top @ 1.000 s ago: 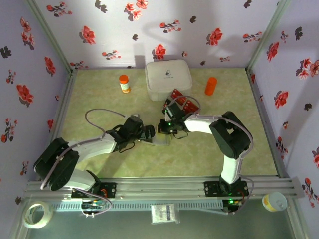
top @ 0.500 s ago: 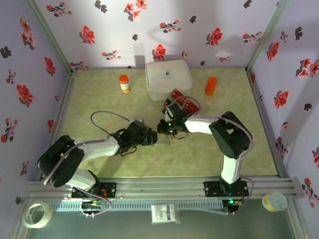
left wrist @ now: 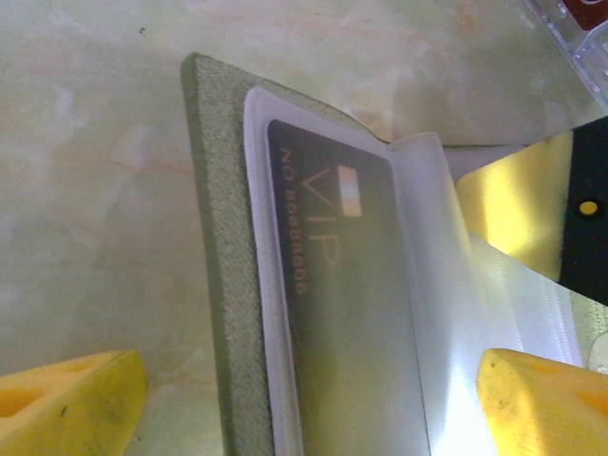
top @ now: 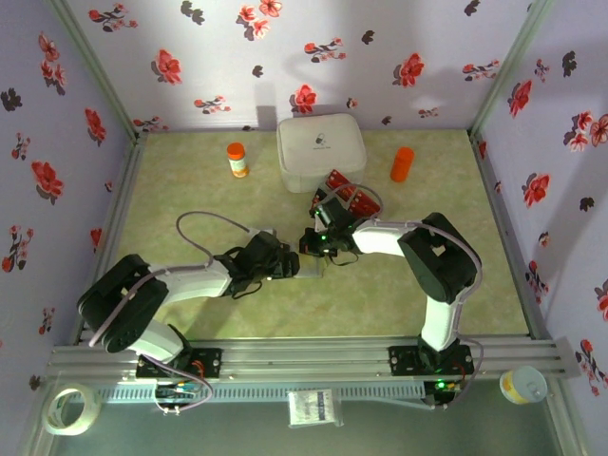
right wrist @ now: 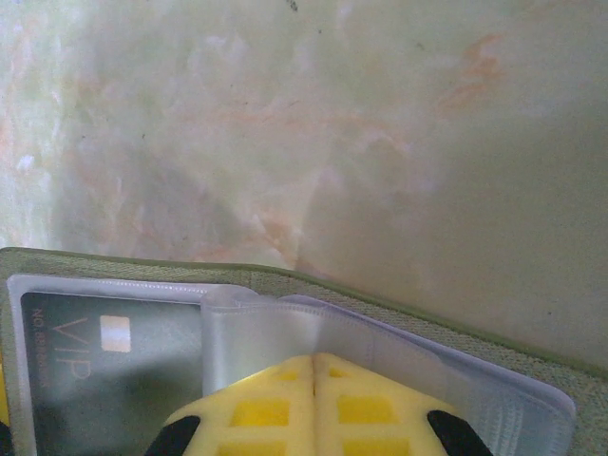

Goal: Put the credit cards into the card holder

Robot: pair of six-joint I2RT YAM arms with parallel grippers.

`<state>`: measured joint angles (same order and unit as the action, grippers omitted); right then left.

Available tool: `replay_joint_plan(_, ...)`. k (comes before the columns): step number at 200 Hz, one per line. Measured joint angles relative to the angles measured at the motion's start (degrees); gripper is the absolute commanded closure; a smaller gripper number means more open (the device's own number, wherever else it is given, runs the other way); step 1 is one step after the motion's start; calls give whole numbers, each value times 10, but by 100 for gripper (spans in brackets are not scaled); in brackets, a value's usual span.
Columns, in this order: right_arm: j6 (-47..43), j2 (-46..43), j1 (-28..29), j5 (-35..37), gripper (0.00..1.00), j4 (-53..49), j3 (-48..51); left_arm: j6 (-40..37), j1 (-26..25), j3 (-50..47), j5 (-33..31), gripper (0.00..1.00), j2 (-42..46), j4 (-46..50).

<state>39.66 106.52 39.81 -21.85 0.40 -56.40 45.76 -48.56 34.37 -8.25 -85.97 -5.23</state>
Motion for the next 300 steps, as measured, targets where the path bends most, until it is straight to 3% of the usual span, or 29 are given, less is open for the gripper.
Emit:
replay_joint_plan(49, 1, 0, 0, -2, 95, 0, 0, -3, -3, -1, 0, 2, 5, -5)
replay_joint_plan(131, 22, 1, 1, -9, 95, 12, 2, -12, -10, -18, 14, 1, 11, -38)
replay_joint_plan(206, 25, 1, 3, -11, 91, 13, 2, -25, -13, -17, -12, 19, -4, -42)
replay_joint_plan(231, 25, 0, 3, -12, 82, 10, 2, -26, -13, -17, -17, 21, -8, -45)
replay_joint_plan(261, 25, -20, 2, -12, 63, -4, 2, -26, -13, -17, -19, 21, -10, -47)
replay_joint_plan(300, 24, -63, 2, 2, 52, -13, 15, -26, -13, -17, -19, 21, -11, -51)
